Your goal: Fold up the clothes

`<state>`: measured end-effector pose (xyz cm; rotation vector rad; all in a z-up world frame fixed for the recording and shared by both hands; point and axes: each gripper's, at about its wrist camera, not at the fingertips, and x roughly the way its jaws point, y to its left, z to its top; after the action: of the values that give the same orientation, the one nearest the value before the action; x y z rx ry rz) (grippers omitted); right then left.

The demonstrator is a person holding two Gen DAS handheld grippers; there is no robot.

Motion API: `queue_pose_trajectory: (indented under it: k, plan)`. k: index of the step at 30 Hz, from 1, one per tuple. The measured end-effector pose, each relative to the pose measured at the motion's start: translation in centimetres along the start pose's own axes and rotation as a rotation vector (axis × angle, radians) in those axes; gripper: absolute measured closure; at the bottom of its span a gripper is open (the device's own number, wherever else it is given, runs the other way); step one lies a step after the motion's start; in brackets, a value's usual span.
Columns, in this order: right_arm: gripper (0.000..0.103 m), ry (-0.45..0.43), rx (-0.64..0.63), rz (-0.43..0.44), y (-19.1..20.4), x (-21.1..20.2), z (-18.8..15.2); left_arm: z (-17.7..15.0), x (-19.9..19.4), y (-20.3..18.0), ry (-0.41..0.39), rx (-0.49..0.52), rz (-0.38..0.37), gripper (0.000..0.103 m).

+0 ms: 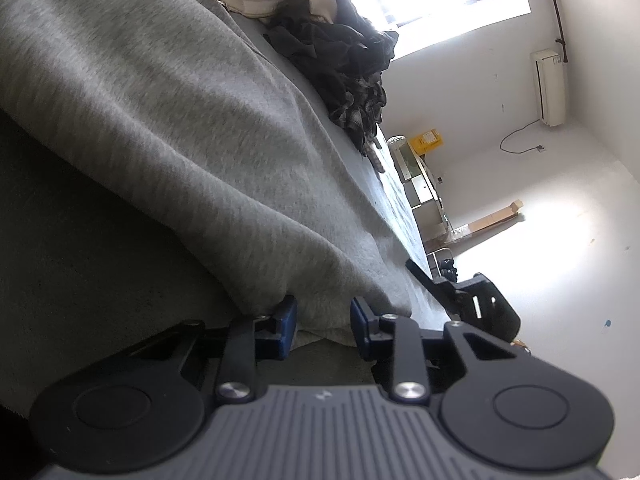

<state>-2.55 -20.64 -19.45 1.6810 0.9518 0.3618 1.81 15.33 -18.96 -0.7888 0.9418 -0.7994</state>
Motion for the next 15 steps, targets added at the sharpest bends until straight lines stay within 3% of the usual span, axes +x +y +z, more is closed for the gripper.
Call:
queue_pose_trajectory:
  k: [5,7,9,15]
  plan:
    - [0.068,-0.013,0.001,0.005,-0.3,0.1,0.4,-0.2,-0.5,-0.6,0.003,0.014,0.005,0.067]
    - [0.082,-0.024,-0.014,-0.003,-0.3,0.3,0.4,0.0,-0.7,-1.3,-0.002,0.01,-0.016,0.051]
    - [0.091,-0.037,-0.048,-0.015,-0.3,0.4,0.3,0.3,-0.8,-2.2,-0.011,0.022,-0.029,0.047]
    - [0.103,-0.097,-0.237,-0.05,0.0,0.6,-0.3,1.6,0.5,-3.5,-0.002,-0.005,0.0,0.047]
